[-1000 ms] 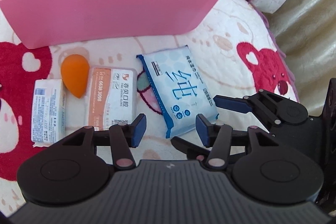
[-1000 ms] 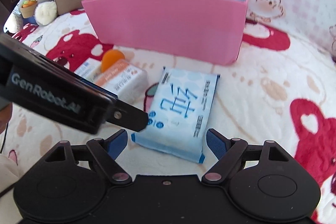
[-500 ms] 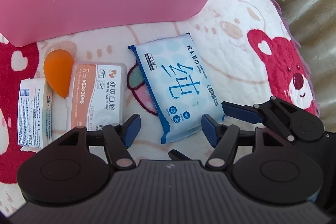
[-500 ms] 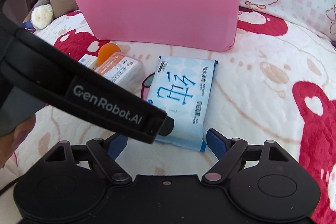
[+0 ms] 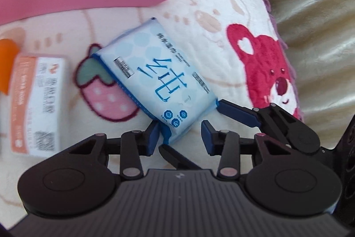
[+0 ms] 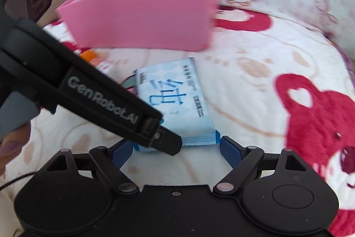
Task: Organize objects
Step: 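Lower the open left tool around the edge of the wipes packet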
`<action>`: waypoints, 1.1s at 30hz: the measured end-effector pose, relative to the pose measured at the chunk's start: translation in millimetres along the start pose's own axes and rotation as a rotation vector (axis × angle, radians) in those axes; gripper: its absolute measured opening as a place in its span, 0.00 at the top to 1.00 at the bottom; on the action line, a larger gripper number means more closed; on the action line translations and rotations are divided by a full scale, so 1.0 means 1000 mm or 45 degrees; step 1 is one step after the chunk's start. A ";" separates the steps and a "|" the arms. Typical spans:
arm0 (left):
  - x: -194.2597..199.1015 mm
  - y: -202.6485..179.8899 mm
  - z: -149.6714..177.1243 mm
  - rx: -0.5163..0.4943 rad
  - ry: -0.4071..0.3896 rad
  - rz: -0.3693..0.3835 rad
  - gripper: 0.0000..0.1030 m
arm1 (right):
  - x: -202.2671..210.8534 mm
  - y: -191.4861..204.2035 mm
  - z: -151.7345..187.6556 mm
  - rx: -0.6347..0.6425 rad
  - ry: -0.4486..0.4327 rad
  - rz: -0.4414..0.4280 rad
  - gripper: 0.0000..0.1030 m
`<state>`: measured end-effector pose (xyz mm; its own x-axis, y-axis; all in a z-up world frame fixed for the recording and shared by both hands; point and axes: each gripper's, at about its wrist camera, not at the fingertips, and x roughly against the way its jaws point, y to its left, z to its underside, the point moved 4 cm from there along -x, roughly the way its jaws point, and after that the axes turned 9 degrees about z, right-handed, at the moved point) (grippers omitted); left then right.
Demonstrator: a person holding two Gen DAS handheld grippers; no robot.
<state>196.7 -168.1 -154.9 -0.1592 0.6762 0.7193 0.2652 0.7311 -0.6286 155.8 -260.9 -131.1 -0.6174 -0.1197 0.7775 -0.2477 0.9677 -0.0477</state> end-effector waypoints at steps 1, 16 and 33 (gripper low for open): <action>-0.001 -0.002 -0.001 0.005 0.006 0.037 0.61 | 0.000 -0.006 0.000 -0.032 0.005 0.011 0.13; 0.037 0.014 -0.056 -0.148 -0.174 -0.277 0.55 | -0.002 -0.034 -0.005 -0.095 -0.050 0.272 0.20; 0.009 0.011 -0.042 -0.050 -0.123 -0.203 0.59 | -0.012 -0.043 -0.014 -0.405 0.010 -0.149 0.38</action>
<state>237.8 -157.3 -143.1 -0.2921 0.5593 0.7758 0.2662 0.8267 -0.4958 184.0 -298.1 -129.9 -0.5924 -0.2338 0.7710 -0.0705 0.9683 0.2395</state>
